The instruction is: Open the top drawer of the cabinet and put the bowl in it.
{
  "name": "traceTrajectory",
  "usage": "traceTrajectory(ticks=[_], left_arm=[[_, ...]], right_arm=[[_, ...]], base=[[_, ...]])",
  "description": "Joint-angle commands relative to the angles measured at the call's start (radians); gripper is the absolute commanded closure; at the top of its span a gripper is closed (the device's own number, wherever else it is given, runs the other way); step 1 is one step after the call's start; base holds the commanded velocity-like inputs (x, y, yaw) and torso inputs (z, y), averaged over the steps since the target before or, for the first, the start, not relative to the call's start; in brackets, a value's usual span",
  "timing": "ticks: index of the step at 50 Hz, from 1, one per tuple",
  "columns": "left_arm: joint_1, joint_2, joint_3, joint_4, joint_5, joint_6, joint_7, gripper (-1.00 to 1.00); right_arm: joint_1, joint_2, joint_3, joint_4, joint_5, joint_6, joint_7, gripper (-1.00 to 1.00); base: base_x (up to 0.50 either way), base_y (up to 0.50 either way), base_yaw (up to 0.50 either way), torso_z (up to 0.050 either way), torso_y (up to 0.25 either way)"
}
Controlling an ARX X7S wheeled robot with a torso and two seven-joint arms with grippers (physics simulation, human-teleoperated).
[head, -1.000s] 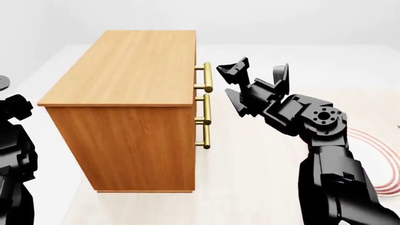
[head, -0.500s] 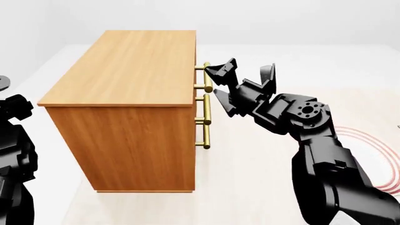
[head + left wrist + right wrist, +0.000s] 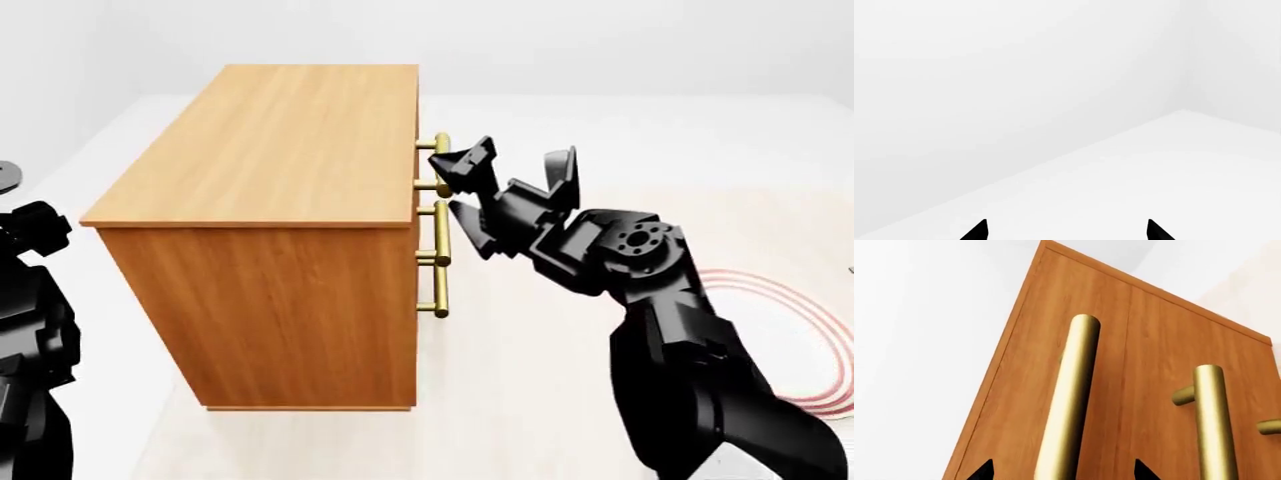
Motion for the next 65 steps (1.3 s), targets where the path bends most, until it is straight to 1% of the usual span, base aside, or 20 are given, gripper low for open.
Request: traceTrajectory(ticks=[1, 7, 8, 17, 28, 49, 52, 58, 65], left_arm=[[0.0, 0.0, -0.001, 0.0, 0.0, 0.0, 0.003, -1.0], [0.0, 0.0, 0.0, 0.0, 0.001, 0.002, 0.004, -1.0], [0.0, 0.0, 0.001, 0.0, 0.001, 0.002, 0.004, -1.0], [0.001, 0.0, 0.001, 0.0, 0.001, 0.003, 0.005, -1.0], [0.002, -0.001, 0.001, 0.0, 0.0, 0.004, 0.004, -1.0], [0.001, -0.001, -0.003, 0.0, 0.0, 0.003, 0.004, -1.0], [0.002, 0.0, -0.004, 0.0, 0.0, 0.003, 0.004, -1.0], [0.001, 0.0, -0.005, 0.0, 0.0, 0.001, 0.005, -1.0], [0.001, -0.001, -0.007, 0.0, 0.0, 0.002, 0.007, -1.0]], right_arm=[[0.0, -0.022, 0.129, 0.006, -0.164, 0.01, -0.037, -1.0], [0.003, -0.03, 0.207, 0.006, -0.264, 0.008, -0.054, -1.0], [0.005, -0.032, 0.212, 0.006, -0.284, -0.001, -0.059, 1.0], [0.011, -0.037, 0.297, 0.006, -0.387, -0.02, -0.06, 1.0], [0.019, -0.025, 0.378, 0.005, -0.462, -0.026, -0.067, 1.0], [0.035, 0.028, 0.428, -0.009, -0.509, -0.012, -0.081, 1.0], [0.026, 0.027, 0.432, -0.046, -0.505, 0.011, -0.077, 1.0], [-0.011, 0.006, 0.441, -0.202, -0.489, 0.107, -0.055, 1.0], [-0.03, 0.007, 0.452, -0.292, -0.475, 0.161, -0.038, 1.0]], base=[[0.0, 0.0, 0.0, 0.0, 0.0], [0.0, 0.0, 0.0, 0.0, 0.0], [0.0, 0.0, 0.0, 0.0, 0.0], [0.0, 0.0, 0.0, 0.0, 0.0], [0.0, 0.0, 0.0, 0.0, 0.0], [0.0, 0.0, 0.0, 0.0, 0.0], [0.0, 0.0, 0.0, 0.0, 0.0], [0.0, 0.0, 0.0, 0.0, 0.0], [0.0, 0.0, 0.0, 0.0, 0.0]])
